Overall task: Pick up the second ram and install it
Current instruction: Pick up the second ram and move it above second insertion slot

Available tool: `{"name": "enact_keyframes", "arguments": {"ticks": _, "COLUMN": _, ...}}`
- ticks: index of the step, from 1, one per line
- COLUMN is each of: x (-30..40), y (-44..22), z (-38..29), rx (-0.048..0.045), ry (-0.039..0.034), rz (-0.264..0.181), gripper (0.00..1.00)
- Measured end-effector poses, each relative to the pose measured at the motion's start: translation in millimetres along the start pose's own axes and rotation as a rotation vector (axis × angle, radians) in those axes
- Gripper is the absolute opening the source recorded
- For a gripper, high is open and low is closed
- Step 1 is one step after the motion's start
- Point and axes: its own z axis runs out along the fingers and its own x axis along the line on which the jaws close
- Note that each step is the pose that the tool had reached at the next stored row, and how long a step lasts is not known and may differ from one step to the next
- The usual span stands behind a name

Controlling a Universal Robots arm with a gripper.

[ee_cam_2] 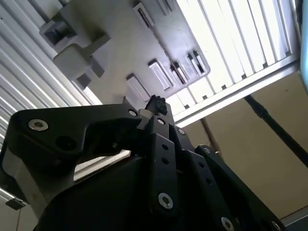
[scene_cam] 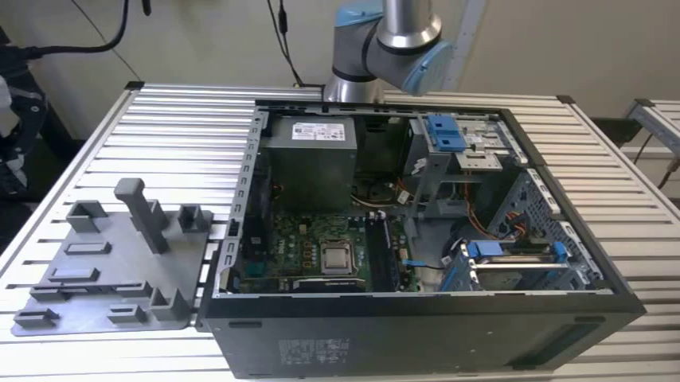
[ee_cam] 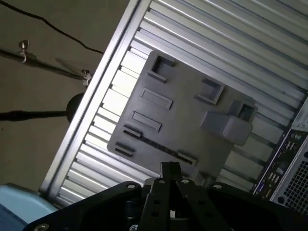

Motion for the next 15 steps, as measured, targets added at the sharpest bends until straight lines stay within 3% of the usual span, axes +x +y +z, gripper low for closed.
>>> {"name": "enact_keyframes", "arguments": {"ticks": 15, "x": 0.0, "y": 0.0, "z": 0.2, "rx": 0.0023, "ry": 0.0082, "rz": -0.224, "gripper": 0.11}}
